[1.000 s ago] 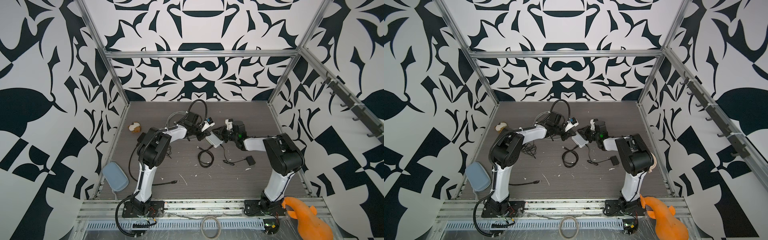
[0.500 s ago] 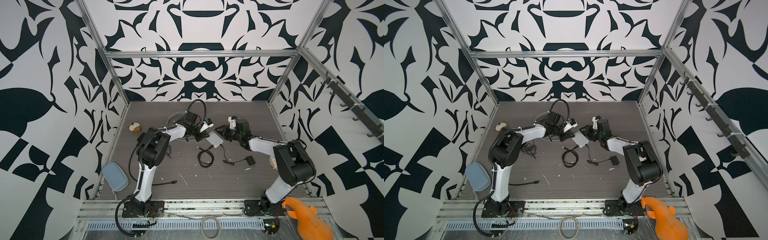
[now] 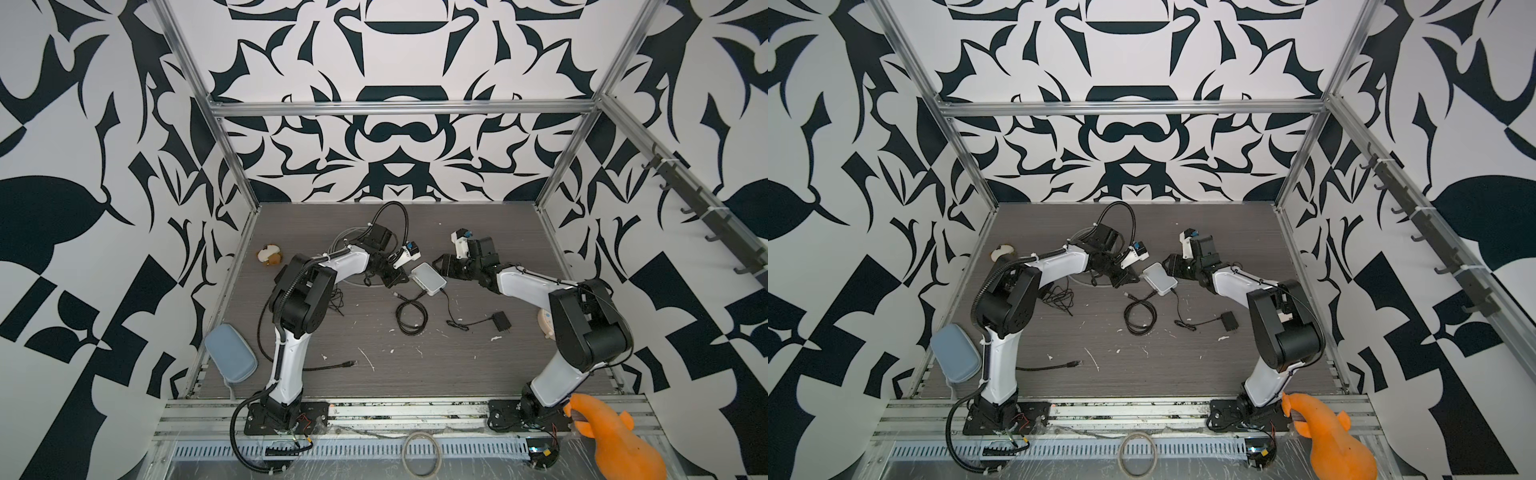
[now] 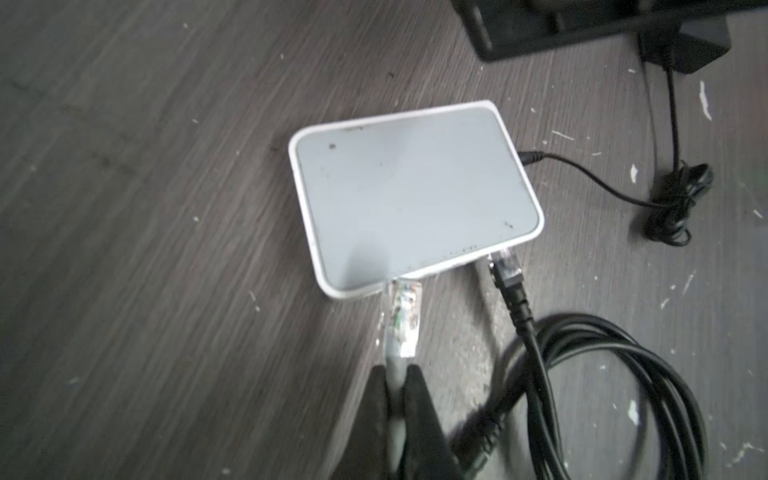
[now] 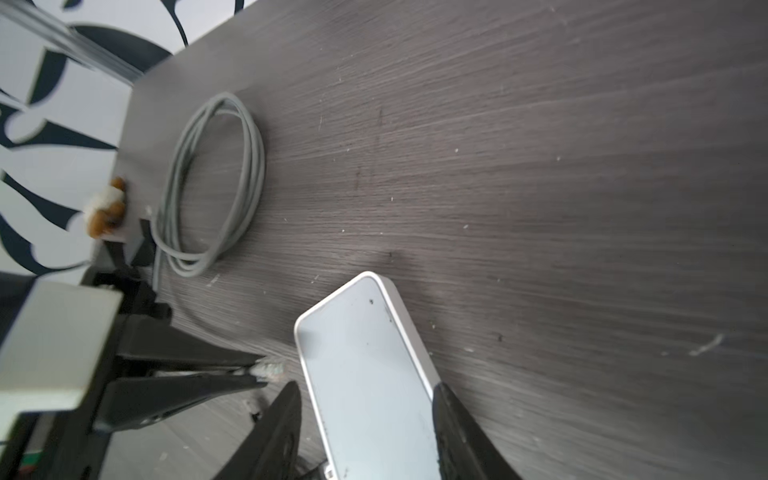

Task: Insert the plug into the switch port
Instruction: 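Push the grey plug into the router port with the left gripper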

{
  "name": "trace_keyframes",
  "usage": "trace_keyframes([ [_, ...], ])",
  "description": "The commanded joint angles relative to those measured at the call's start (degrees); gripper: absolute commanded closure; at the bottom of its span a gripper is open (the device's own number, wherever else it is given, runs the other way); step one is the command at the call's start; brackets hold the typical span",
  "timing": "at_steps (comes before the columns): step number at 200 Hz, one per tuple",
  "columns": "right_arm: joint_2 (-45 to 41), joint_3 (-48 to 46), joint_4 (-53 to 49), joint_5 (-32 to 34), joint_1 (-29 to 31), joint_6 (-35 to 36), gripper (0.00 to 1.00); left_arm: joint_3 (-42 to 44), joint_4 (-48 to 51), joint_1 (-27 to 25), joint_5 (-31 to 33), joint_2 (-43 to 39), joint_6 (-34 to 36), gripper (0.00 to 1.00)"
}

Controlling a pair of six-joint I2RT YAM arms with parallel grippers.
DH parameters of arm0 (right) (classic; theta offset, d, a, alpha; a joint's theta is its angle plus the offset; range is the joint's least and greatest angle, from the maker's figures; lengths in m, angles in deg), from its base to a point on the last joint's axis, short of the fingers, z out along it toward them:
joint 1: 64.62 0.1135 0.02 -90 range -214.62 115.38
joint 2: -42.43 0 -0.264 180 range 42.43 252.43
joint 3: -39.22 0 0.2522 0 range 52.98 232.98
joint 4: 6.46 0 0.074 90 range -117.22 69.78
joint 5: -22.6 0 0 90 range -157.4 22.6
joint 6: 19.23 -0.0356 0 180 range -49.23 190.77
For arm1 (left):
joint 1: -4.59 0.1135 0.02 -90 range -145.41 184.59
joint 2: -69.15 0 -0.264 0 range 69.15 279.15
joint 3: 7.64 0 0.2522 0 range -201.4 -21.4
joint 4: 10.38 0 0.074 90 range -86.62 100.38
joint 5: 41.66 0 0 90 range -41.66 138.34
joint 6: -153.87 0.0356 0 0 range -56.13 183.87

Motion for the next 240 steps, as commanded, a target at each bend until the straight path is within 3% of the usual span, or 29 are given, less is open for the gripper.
trace_keyframes([
  [1, 2.3, 3.8, -0.6, 2.3, 0.8, 7.2, 0.44, 1.2, 2.4, 0.2, 0.3, -2.8, -1.5, 1.0],
  [63, 11.6, 9.8, 1.8, -2.5, 0.7, 9.6, 0.42, -1.0, 5.4, 0.1, 2.9, 0.2, -4.2, 1.0],
  [159, 13.6, 7.1, 2.1, -5.2, 0.7, 8.2, 0.42, -2.6, 3.6, -1.0, 4.3, 4.9, -12.5, 1.0],
  [240, 13.3, 3.7, 1.5, 3.3, 1.7, 4.9, 0.45, 1.5, 2.0, -1.5, -1.1, 0.9, -13.6, 1.0],
])
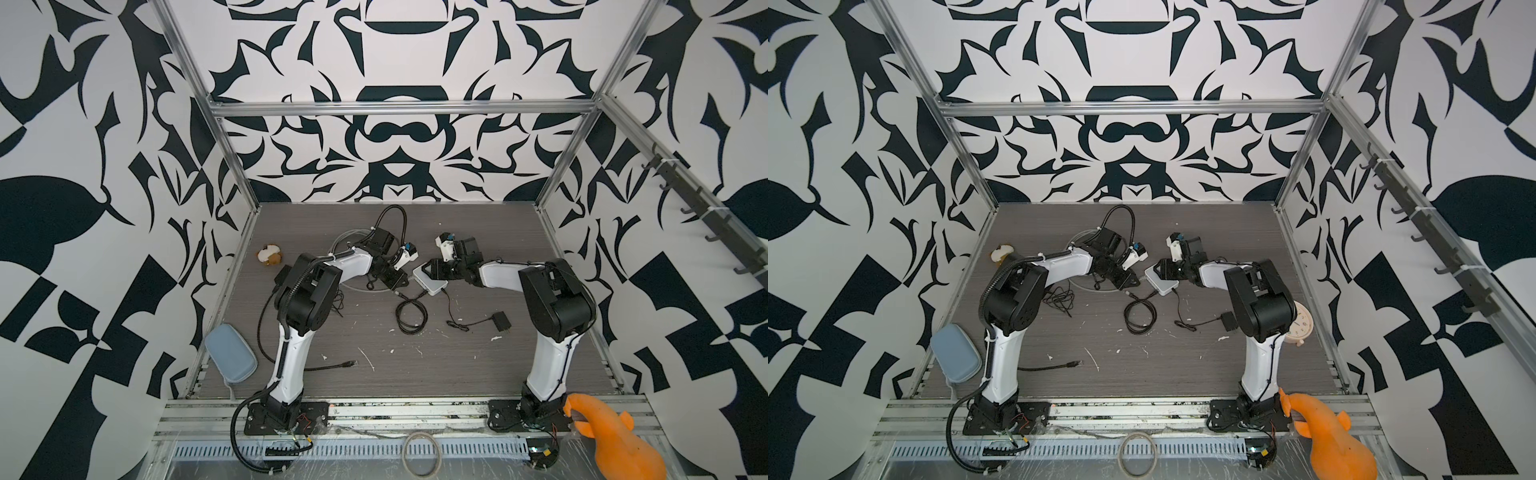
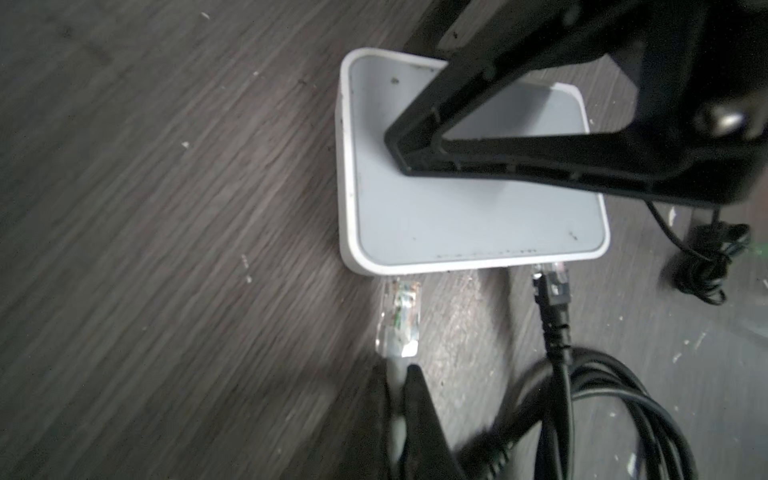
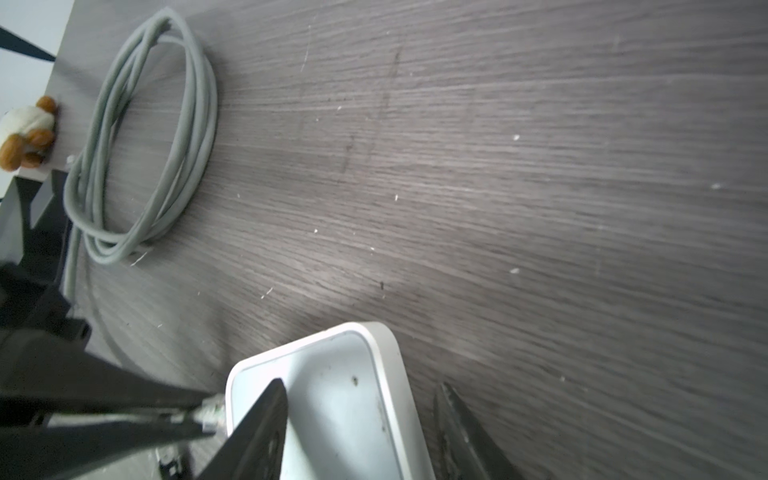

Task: Insert the plug into the switch port
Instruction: 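Push the grey plug into the router port with the left gripper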

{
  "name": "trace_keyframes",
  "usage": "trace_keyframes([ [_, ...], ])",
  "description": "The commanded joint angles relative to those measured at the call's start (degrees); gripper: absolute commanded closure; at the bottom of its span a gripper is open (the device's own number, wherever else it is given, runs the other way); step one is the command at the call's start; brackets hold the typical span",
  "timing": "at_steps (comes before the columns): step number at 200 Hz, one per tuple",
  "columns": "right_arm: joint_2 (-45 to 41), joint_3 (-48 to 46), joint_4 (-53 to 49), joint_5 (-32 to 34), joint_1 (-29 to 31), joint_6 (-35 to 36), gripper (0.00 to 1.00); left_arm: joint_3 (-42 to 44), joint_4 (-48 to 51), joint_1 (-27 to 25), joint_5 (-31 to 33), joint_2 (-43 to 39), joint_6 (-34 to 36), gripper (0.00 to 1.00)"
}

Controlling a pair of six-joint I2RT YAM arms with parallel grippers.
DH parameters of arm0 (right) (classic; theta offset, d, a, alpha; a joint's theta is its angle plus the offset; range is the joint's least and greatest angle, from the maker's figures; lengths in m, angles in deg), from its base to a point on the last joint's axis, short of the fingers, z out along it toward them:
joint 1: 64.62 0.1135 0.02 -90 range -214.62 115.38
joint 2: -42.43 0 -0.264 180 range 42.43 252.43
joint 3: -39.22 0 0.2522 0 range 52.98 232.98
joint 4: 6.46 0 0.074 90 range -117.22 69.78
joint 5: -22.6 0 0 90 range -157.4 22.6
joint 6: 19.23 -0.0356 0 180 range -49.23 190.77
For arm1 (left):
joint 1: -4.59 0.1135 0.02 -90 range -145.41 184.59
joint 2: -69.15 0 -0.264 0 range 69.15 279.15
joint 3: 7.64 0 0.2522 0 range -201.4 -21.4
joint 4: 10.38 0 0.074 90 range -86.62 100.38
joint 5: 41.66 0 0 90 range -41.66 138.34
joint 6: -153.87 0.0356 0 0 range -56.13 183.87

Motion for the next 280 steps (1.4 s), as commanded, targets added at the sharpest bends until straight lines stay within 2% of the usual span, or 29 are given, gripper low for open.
trace_keyframes([
  [1, -0.2, -1.7, -2.4, 4.9, 0.6, -2.0, 0.45, 2.2, 2.9, -0.3, -2.4, -2.2, -1.3, 1.0],
  [122, 0.5, -6.1, 2.1, 7.5, 1.4, -8.0, 0.51, -0.2, 4.2, -2.2, -3.4, 0.4, -4.6, 1.0],
  [169, -0.4, -7.2, 2.9, 6.4, 1.6, -8.4, 0.52, -1.5, 3.5, -2.2, -0.9, 1.4, -6.7, 1.0],
  [229, -1.3, -9.6, 5.8, 4.9, 1.8, -10.2, 0.53, -3.1, 4.3, -2.3, -1.8, 3.4, -8.3, 1.0],
  [280, -0.1, -9.7, 6.5, 3.9, 2.0, -10.4, 0.54, -4.7, 8.6, -3.4, 1.7, 5.0, -5.4, 1.0],
])
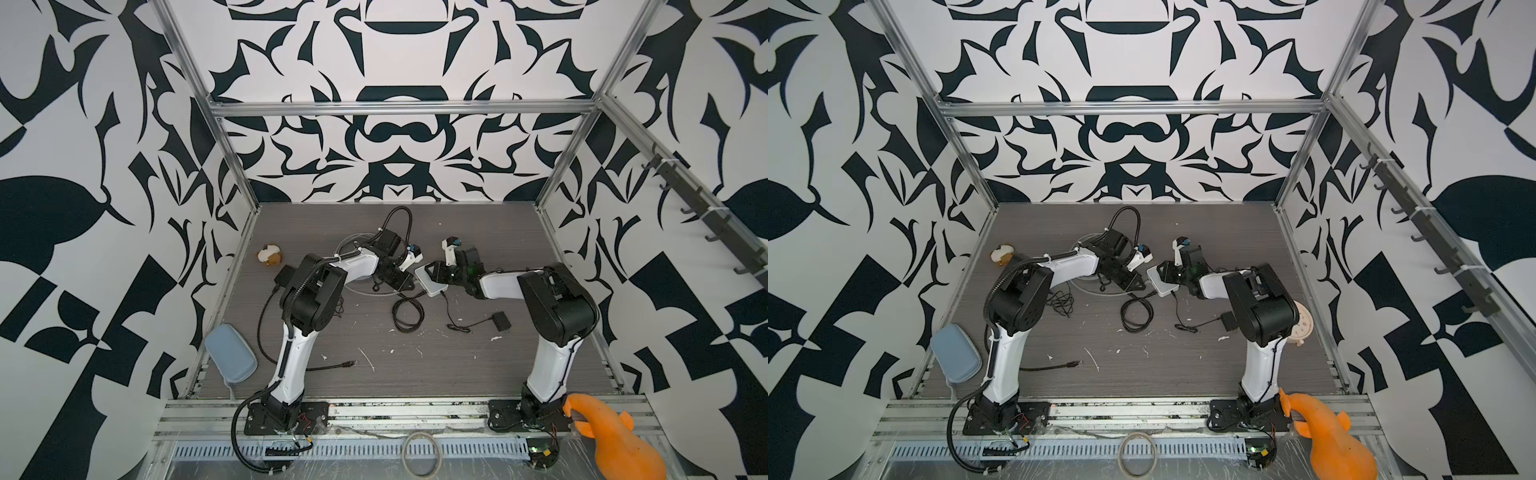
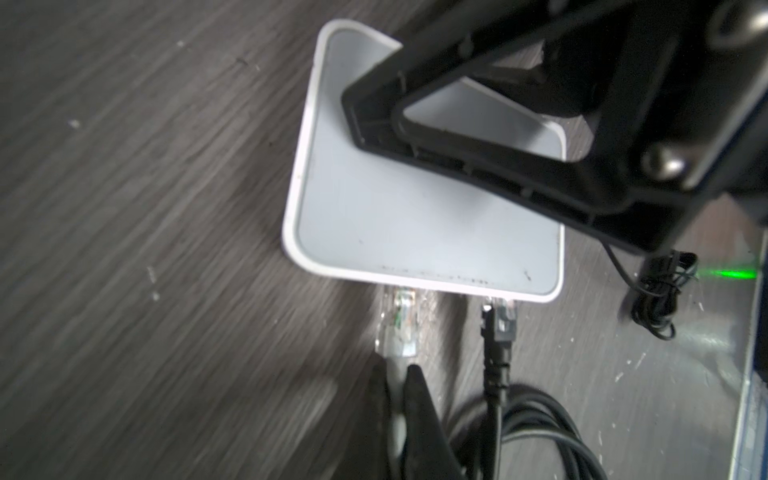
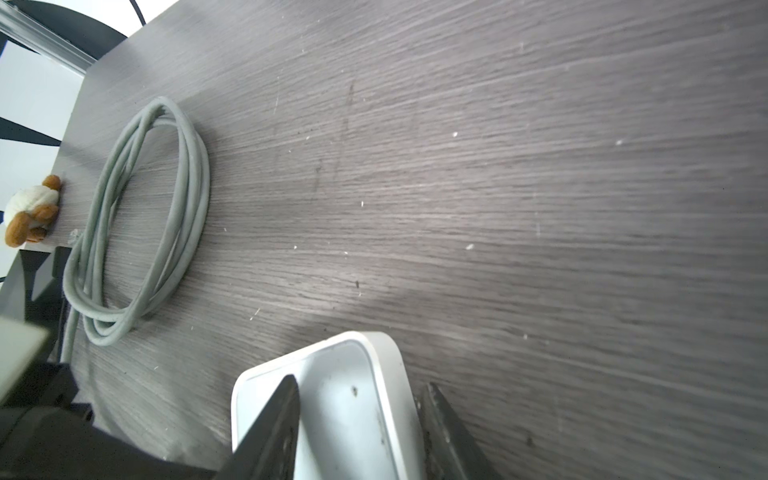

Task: Insert the plug into the switch port
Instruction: 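Push the grey plug into the router port with the left gripper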

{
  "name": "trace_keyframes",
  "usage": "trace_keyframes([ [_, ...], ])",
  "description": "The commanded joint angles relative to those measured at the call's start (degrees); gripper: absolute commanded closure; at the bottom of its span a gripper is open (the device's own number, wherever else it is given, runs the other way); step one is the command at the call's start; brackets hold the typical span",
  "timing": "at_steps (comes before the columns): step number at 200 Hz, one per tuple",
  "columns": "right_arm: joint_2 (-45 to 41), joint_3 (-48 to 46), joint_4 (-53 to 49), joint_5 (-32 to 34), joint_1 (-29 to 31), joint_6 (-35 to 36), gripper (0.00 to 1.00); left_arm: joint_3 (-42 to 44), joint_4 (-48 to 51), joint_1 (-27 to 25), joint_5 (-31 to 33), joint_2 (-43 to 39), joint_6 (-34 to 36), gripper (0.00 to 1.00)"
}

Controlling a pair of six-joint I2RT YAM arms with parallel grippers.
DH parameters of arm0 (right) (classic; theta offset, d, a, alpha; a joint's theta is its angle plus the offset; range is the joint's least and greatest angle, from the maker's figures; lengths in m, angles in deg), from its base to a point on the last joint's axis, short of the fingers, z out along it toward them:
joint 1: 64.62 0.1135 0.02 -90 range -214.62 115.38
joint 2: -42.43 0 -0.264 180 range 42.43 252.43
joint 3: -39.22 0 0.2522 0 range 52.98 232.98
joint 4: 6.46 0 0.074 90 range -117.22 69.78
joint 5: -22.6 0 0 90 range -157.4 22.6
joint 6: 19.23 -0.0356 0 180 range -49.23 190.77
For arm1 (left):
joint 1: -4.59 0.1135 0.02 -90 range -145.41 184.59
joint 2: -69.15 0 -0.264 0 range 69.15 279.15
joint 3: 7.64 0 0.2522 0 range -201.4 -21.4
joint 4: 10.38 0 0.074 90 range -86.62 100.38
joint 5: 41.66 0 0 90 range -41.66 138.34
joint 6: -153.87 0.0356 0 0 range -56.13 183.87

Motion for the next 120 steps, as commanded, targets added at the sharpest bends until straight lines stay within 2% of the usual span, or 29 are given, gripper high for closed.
trace_keyframes([
  [1, 1.9, -1.8, -5.7, -1.0, 0.7, -0.9, 0.55, -1.0, 5.2, -1.0, 2.4, 3.0, 1.0, 1.0],
  [38, 2.1, -1.7, -6.4, -1.0, 0.7, -0.4, 0.55, -2.1, 6.8, -1.0, 4.1, 3.6, 2.2, 1.0],
  [73, 2.6, -1.1, -6.4, -2.8, 1.5, 0.1, 0.59, -2.1, 3.9, -1.3, 4.5, 3.4, 1.7, 1.0],
  [120, 3.6, -2.8, -6.0, -10.3, 1.9, 2.4, 0.6, -3.1, 1.5, -2.2, 4.3, 4.7, 2.6, 1.0],
])
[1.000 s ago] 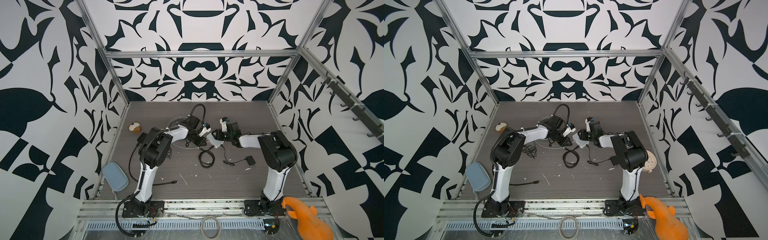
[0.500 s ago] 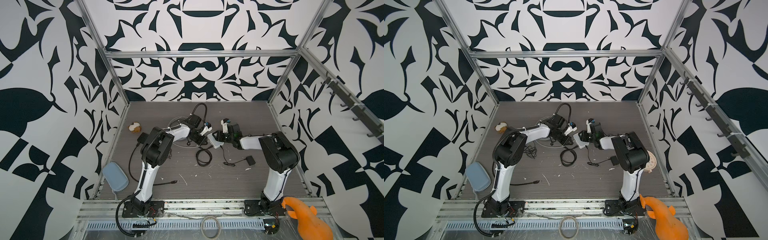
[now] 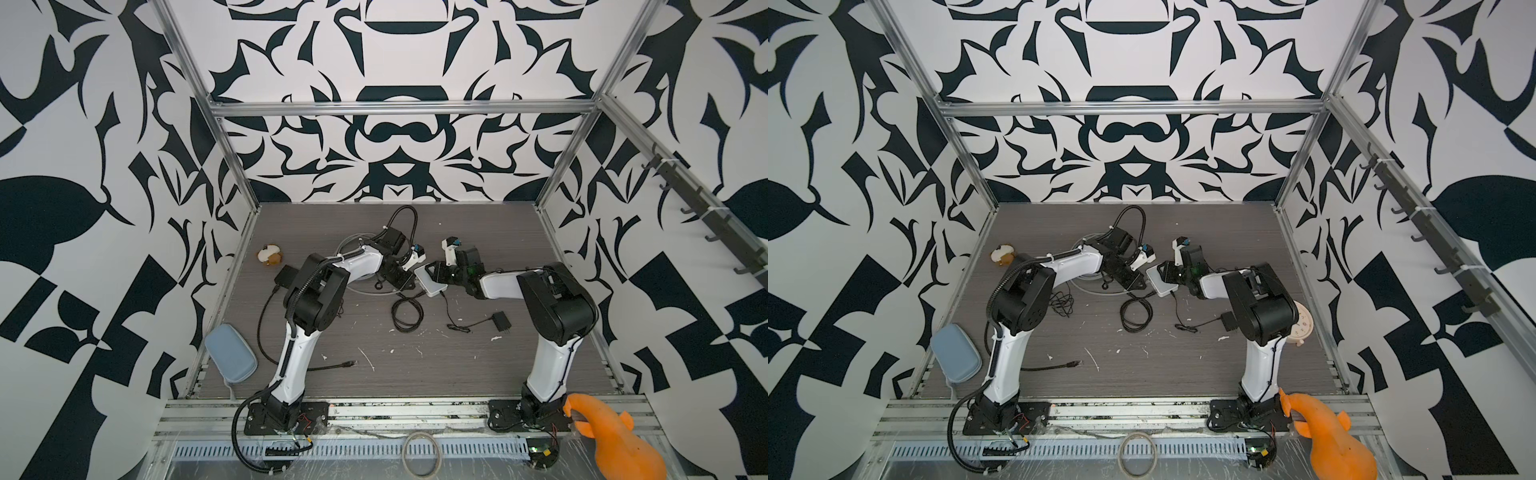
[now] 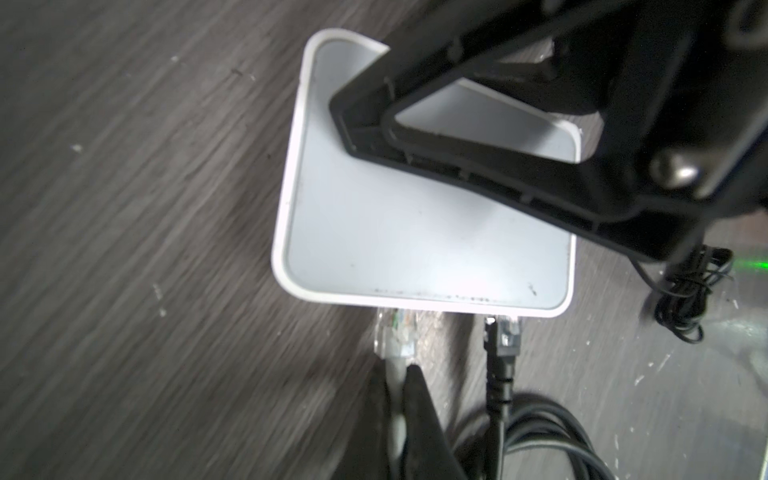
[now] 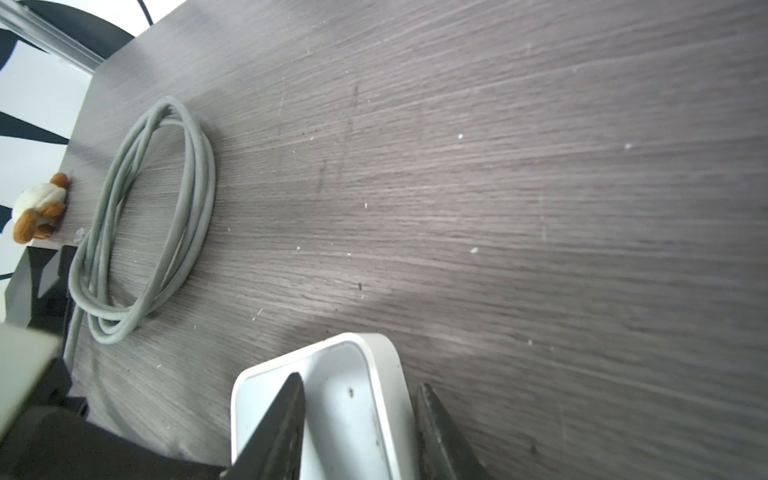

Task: Insert the plug into the switch port
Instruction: 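Push the grey plug into the router port with the left gripper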

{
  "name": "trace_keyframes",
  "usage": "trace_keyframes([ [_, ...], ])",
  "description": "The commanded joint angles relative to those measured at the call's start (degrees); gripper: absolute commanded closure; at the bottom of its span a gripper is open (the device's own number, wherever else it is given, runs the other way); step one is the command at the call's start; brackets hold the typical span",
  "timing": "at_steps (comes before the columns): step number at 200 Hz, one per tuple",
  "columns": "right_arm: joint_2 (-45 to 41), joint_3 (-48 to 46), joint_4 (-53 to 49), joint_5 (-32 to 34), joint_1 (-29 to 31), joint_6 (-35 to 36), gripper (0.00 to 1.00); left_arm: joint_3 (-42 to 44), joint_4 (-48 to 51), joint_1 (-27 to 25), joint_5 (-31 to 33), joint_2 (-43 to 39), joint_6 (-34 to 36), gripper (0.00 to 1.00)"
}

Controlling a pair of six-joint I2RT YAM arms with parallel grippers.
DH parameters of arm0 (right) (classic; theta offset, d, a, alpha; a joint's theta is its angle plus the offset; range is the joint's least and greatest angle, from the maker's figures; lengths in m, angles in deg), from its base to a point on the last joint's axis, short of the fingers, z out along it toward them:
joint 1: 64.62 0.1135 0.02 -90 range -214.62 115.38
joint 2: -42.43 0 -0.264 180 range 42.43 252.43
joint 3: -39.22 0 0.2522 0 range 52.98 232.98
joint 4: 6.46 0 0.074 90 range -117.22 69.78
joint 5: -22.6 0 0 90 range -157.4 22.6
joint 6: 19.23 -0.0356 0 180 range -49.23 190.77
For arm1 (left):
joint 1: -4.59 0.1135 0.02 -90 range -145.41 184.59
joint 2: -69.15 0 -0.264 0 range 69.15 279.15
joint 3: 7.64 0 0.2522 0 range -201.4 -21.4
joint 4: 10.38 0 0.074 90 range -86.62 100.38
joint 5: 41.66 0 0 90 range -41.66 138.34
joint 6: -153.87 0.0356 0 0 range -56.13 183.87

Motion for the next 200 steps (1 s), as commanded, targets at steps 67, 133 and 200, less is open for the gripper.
trace_keyframes([
  [67, 5.3, -3.3, -7.8, -26.1, 3.1, 1.4, 0.66, 3.2, -12.0, -1.2, -1.6, 5.1, -0.3, 1.0],
  [133, 7.7, -2.0, -10.7, -33.6, 7.5, 4.7, 0.71, 5.3, -17.9, -1.2, -3.9, 4.7, -1.1, 1.0],
  [200, 6.6, -5.4, -6.8, -38.7, 11.9, 1.8, 0.73, 4.5, -20.5, -1.2, -2.2, 5.4, -3.6, 1.0],
])
